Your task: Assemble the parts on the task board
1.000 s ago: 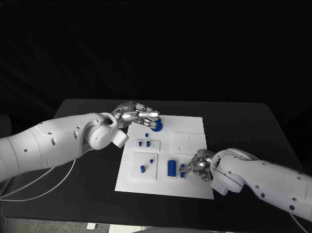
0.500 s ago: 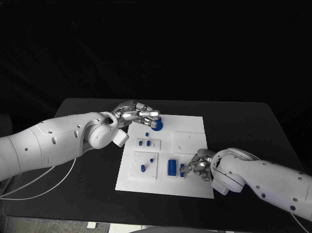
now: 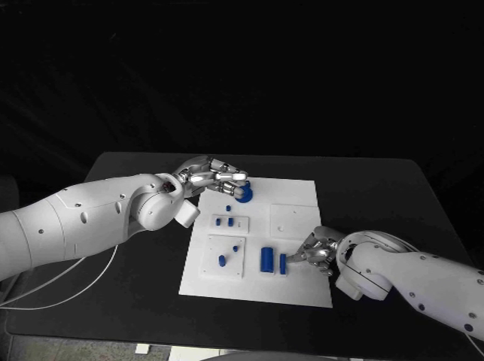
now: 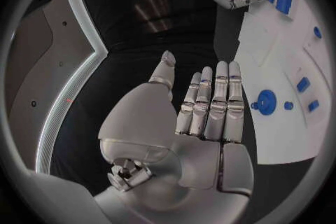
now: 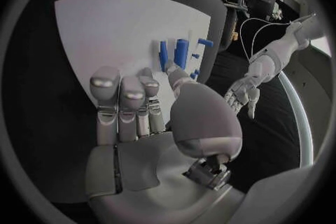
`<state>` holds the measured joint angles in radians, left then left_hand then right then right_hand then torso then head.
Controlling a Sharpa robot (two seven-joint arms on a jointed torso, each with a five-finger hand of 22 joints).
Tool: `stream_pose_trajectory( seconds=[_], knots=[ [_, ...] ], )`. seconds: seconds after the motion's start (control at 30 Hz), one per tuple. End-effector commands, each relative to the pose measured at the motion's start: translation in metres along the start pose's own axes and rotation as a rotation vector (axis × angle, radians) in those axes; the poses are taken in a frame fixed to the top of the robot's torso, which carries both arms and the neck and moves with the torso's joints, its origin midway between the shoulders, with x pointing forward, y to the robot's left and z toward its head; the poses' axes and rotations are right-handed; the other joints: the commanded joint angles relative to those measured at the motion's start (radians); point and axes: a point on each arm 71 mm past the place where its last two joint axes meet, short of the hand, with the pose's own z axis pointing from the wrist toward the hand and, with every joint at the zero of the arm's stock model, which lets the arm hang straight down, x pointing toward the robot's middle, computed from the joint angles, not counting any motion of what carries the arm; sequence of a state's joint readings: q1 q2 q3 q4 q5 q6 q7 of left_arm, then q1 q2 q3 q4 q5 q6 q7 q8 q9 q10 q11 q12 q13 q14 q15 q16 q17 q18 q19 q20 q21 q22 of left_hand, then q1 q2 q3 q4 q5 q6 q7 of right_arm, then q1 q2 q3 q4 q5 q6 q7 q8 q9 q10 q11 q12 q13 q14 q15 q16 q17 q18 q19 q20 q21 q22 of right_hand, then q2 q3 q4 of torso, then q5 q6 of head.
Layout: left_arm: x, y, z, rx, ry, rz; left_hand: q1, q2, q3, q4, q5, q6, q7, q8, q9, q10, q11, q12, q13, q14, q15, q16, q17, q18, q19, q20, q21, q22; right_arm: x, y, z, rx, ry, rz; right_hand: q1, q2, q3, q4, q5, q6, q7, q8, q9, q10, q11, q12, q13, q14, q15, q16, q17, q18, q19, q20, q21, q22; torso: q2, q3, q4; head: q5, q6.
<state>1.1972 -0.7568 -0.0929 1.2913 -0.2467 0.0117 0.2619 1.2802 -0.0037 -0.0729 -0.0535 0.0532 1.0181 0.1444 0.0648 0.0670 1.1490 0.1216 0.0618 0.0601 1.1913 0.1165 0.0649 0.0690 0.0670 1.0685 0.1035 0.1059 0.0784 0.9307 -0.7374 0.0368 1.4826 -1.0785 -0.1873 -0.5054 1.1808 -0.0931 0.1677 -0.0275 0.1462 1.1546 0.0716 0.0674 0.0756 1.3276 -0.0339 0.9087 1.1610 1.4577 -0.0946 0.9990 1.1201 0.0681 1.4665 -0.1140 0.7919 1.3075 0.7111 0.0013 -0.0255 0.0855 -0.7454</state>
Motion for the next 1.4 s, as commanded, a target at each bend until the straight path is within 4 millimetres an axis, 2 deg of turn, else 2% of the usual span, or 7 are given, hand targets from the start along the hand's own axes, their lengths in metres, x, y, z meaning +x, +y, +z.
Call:
stream_pose_trajectory(
  seconds=[0.03,0.07,0.13,0.47,0.73,0.9,1.4],
  knots=[
    [0.001,-0.002,0.0,0.017,0.002,0.001,0.002,0.007,0.001,0.003,0.004,-0.002,0.001,0.0,0.001,-0.003,0.004,-0.001,0.001,-0.007,-0.001,-0.002,0.0,-0.006,-0.008,0.0,0.001,-0.001,-0.01,0.011,-0.004,-0.187,-0.132,-0.082,0.026,0.0,0.037,-0.009,-0.023,-0.009,0.001,-0.005,-0.003,0.0,0.008,0.003,0.0,0.003,0.006,-0.005,-0.001,0.008,0.05,0.006,0.001,0.101,0.0,0.0007,-0.0008,0.001,0.0],
    [0.001,-0.002,0.0,0.018,0.001,0.001,0.002,0.007,0.001,0.003,0.004,-0.002,0.001,0.0,0.001,-0.003,0.004,-0.001,0.001,-0.007,-0.001,-0.002,0.0,-0.006,-0.008,0.0,0.001,-0.001,-0.012,0.011,-0.005,-0.214,-0.151,-0.098,0.04,-0.005,0.08,-0.017,-0.059,-0.015,0.005,-0.005,-0.006,0.0,0.01,0.004,0.001,0.003,0.006,-0.004,0.0,0.008,0.05,0.006,0.005,0.102,0.0,0.001,-0.0008,0.001,0.001],
    [0.0,-0.002,0.0,0.021,-0.002,0.002,0.002,0.007,0.001,0.003,0.004,-0.002,0.001,0.0,0.001,-0.003,0.004,-0.001,0.001,-0.007,-0.001,-0.002,0.0,-0.006,-0.008,0.0,0.001,-0.001,-0.015,0.013,-0.007,-0.275,-0.187,-0.135,0.053,-0.013,0.173,-0.043,-0.067,-0.012,0.006,-0.005,-0.008,0.001,0.008,0.01,0.004,0.003,0.006,-0.002,0.001,0.008,0.05,0.007,0.011,0.104,0.001,0.0018,-0.0006,0.0,0.0],
    [0.001,-0.002,0.0,0.022,-0.002,0.002,0.002,0.009,0.002,0.002,0.005,0.0,0.001,0.0,0.001,-0.002,0.004,-0.002,0.001,-0.007,-0.001,-0.002,0.0,-0.006,-0.008,0.0,0.001,-0.001,-0.012,0.025,-0.013,-0.443,-0.224,-0.253,0.066,0.022,0.298,-0.13,-0.062,0.007,0.008,-0.005,-0.012,0.005,0.01,0.033,0.021,0.002,0.007,0.002,0.003,0.008,0.045,0.008,0.036,0.108,0.001,0.0014,0.0005,-0.001,-0.001],
    [0.001,-0.002,0.0,0.021,0.0,0.001,0.002,0.009,0.002,0.002,0.005,0.0,0.001,0.0,0.001,-0.002,0.004,-0.002,0.001,-0.007,-0.001,-0.002,0.0,-0.006,-0.008,0.0,0.001,-0.001,-0.006,0.024,-0.011,-0.45,-0.207,-0.317,0.054,0.038,0.31,-0.166,-0.049,0.018,0.007,-0.005,-0.012,0.006,0.01,0.036,0.022,0.002,0.007,0.005,0.005,0.007,0.041,0.008,0.049,0.108,0.0,0.0005,0.0008,-0.001,-0.004],
    [0.001,-0.002,0.0,0.019,0.001,0.001,0.003,0.01,0.002,0.001,0.005,0.0,0.0,0.0,0.0,-0.002,0.004,-0.002,0.001,-0.007,-0.001,-0.002,0.0,-0.006,-0.008,0.0,0.0,-0.001,-0.001,0.024,-0.009,-0.438,-0.194,-0.337,0.046,0.041,0.308,-0.163,-0.032,0.02,0.005,-0.005,-0.012,0.007,0.01,0.037,0.022,0.002,0.006,0.005,0.005,0.007,0.041,0.008,0.05,0.108,0.0,0.0004,0.0011,-0.001,-0.006],
    [0.001,-0.001,0.0,0.016,0.003,0.0,0.003,0.01,0.002,0.0,0.005,0.0,0.0,0.0,0.0,-0.002,0.004,-0.002,0.001,-0.008,-0.001,-0.002,0.0,-0.006,-0.008,0.0,0.0,-0.001,0.011,0.023,-0.003,-0.406,-0.174,-0.377,0.045,0.054,0.307,-0.167,-0.032,0.032,0.002,-0.005,-0.011,0.008,0.008,0.039,0.023,0.003,0.006,0.008,0.007,0.007,0.04,0.007,0.053,0.108,0.0,-0.0004,0.001,0.001,-0.01]
  ],
)
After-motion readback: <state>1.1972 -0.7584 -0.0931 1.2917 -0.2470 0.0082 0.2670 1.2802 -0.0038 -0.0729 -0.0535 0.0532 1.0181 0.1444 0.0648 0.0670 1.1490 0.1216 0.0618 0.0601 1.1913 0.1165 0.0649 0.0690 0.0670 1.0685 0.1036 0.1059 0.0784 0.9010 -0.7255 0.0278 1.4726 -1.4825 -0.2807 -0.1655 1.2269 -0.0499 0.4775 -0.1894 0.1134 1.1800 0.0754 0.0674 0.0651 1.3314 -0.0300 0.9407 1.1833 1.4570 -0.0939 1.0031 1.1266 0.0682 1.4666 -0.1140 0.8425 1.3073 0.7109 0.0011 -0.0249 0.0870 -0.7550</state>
